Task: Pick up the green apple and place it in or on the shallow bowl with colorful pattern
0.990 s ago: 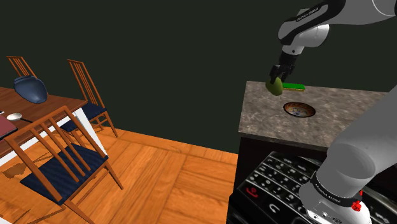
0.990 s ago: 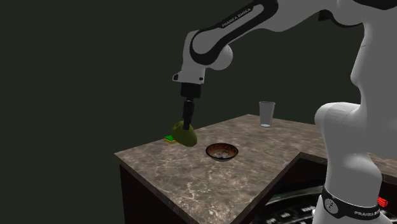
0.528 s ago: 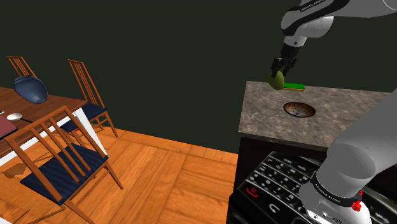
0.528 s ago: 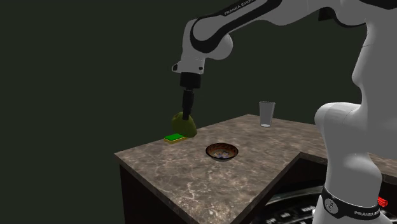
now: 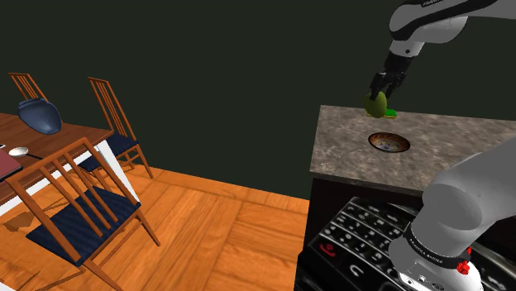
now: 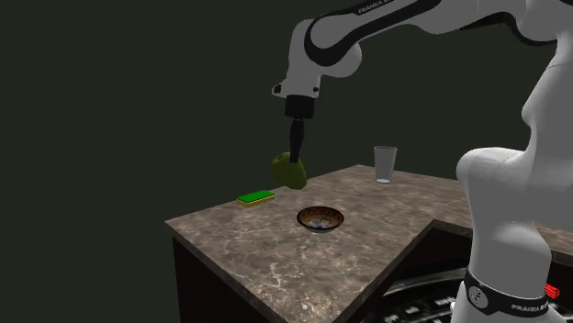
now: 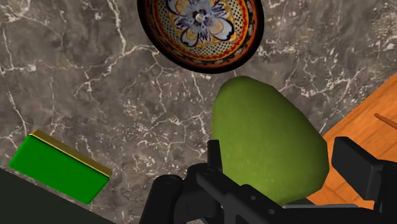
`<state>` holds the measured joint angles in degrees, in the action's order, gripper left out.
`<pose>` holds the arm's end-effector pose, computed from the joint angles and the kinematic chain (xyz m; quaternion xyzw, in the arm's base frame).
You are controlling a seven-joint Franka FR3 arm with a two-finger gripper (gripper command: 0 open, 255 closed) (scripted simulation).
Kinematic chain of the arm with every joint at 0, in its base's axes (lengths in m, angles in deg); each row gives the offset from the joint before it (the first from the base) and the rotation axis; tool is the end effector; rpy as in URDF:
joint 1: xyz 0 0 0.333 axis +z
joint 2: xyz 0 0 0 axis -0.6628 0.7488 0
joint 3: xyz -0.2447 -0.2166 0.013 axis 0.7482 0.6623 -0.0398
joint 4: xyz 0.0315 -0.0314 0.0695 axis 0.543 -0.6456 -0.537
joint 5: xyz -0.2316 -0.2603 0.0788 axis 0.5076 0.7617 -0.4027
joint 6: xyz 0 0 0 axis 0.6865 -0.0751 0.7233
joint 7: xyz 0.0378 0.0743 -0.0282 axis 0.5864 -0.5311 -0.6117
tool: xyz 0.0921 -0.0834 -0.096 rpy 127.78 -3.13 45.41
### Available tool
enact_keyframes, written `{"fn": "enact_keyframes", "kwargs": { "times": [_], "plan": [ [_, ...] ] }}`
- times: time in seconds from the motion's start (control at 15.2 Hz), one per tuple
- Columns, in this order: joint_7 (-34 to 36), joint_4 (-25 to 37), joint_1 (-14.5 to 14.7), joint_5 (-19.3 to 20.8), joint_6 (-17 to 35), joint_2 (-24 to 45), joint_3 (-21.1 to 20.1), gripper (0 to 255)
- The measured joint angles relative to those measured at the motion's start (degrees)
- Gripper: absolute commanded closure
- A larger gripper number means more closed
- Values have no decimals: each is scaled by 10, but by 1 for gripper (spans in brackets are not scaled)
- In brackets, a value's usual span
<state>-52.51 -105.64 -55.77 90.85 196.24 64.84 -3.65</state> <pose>0.2919 -0.2956 0.4646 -0.9876 0.1366 -0.0626 0.0457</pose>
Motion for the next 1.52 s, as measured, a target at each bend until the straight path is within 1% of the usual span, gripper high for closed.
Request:
{"fn": "enact_keyframes", "kwargs": {
  "times": [0.13,0.46,0.59,0.92,1.52],
  "plan": [
    [-7,-22,-17,18,-14,-37,3,255],
    [-26,-60,-64,61,-71,-135,6,255],
    [-33,-71,-72,68,-72,-147,10,255],
    [-40,-105,-78,77,-39,-148,22,255],
    [-46,-164,-79,86,37,-130,41,255]
  ]
}}
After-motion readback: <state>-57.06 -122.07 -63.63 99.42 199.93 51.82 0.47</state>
